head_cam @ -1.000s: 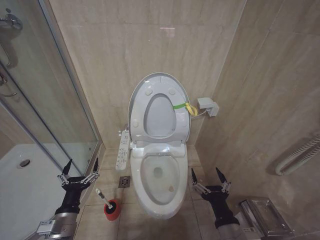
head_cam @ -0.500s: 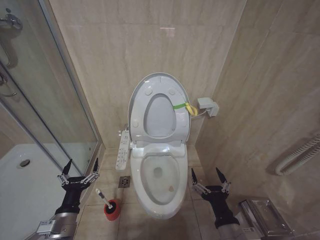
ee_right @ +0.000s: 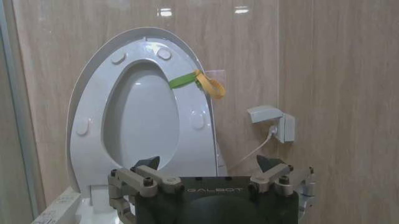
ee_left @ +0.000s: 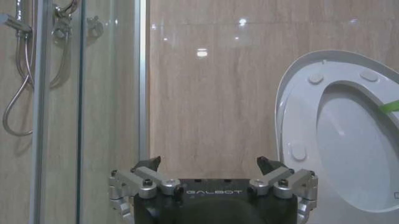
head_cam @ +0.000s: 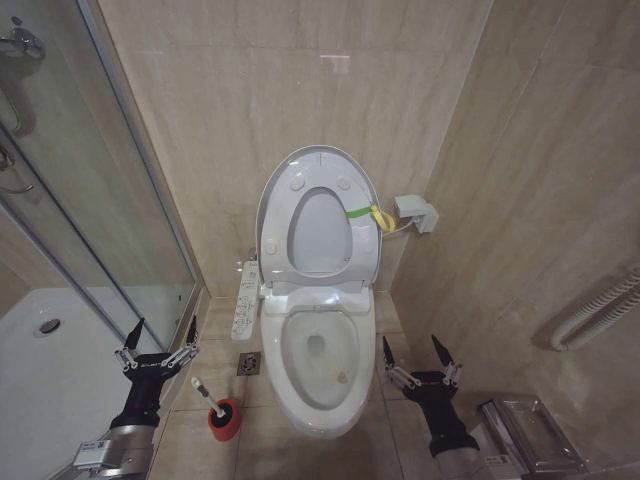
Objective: Open the toilet lid, clean the toilet bowl with a toilet brush, close the toilet lid, and flush.
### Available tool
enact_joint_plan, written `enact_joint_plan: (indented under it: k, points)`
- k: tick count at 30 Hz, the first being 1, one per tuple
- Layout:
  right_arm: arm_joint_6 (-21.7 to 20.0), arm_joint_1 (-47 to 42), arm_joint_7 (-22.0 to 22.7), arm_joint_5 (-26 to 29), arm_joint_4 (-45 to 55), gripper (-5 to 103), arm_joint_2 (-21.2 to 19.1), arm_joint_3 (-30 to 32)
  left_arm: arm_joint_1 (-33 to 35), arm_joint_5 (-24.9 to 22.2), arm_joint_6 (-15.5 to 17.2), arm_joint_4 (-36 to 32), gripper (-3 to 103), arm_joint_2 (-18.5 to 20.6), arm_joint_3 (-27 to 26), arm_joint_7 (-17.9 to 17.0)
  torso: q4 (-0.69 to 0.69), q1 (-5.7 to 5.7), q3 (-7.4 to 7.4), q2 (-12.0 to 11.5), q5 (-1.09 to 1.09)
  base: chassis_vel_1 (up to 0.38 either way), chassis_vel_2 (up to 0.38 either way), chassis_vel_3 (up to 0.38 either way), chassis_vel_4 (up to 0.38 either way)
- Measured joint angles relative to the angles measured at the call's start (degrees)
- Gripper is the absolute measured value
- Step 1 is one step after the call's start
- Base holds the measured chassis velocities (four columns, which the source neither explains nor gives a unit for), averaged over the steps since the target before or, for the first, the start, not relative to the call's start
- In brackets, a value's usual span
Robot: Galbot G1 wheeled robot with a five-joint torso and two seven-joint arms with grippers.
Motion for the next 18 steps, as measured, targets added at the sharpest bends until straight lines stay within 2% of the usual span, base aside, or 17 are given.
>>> enact_joint_plan:
  k: [18]
  points:
    - [0.0,0.0,0.0,0.0,0.0,100,0.0,0.0,0.0,0.0,0.0,0.0,100,0.0,0.0,0.0,0.00,0.00,0.00,0.0,0.00,0.000,0.000,0.000,0.000]
